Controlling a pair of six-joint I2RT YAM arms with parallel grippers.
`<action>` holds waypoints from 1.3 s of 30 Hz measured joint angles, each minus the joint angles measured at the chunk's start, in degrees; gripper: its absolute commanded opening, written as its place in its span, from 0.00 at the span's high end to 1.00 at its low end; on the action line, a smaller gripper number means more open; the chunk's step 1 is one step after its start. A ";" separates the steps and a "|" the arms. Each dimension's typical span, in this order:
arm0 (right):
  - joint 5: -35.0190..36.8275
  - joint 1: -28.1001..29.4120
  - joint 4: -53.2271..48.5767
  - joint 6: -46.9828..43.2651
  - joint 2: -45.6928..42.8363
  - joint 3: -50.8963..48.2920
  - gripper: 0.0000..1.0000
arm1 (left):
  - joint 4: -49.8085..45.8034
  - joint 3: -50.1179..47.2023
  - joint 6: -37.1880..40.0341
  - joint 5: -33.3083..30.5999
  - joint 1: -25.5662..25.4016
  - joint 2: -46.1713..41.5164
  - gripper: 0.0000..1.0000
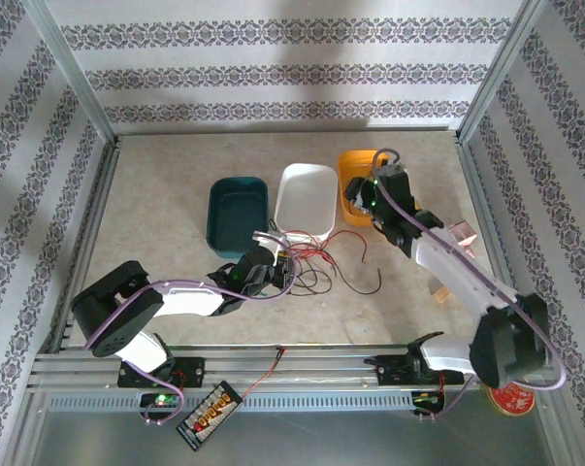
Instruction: Untangle the cables
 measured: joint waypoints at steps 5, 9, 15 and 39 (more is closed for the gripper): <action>-7.02 7.32 -1.44 -5.44 -6.32 -5.38 0.47 | 2.60 0.11 -0.15 3.08 -0.04 -0.90 0.29; -11.47 9.62 -3.91 -8.31 -6.27 -7.37 0.47 | -0.68 -0.57 -0.13 1.03 -0.04 -8.66 0.25; -15.74 14.43 -6.58 -13.49 -2.08 -6.86 0.47 | -12.04 -3.02 -0.63 -6.58 0.13 -26.03 0.22; -8.28 17.44 -14.14 -18.75 18.36 1.31 0.49 | -27.15 -7.69 -0.94 -7.87 1.95 -14.47 0.30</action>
